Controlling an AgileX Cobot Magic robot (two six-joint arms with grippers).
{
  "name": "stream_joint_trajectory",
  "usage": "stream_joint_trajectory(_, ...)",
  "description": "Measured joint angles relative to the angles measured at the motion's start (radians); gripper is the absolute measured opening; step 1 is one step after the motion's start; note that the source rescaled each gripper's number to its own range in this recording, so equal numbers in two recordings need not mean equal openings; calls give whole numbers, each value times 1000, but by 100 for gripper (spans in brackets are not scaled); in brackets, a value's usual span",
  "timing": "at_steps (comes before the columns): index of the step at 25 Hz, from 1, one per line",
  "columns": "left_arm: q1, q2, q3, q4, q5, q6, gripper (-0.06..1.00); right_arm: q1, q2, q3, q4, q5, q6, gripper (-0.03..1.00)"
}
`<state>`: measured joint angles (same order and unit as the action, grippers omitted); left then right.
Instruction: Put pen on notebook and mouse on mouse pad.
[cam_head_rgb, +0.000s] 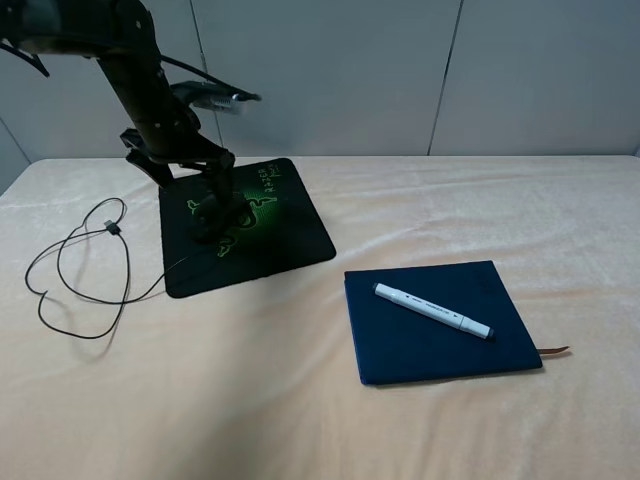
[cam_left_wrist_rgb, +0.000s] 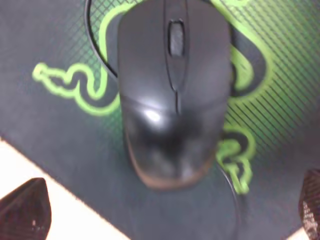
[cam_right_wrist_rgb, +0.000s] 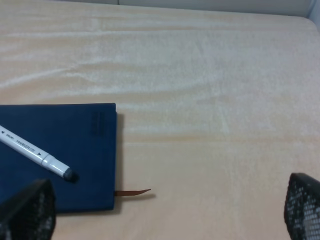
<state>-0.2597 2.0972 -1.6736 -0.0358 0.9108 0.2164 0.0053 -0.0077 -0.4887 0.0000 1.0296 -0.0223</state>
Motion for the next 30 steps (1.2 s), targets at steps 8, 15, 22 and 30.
stream_joint_trajectory(8,0,-191,-1,2,161,0,100,0,0,0,0,0,0,100)
stream_joint_trajectory(15,0,-374,-4,1,247,0,100,0,0,0,0,0,0,100)
stream_joint_trajectory(22,0,-564,21,0,248,-29,100,0,0,0,0,0,0,100)
stream_joint_trajectory(30,0,-845,249,0,249,-54,100,0,0,0,0,0,0,100)
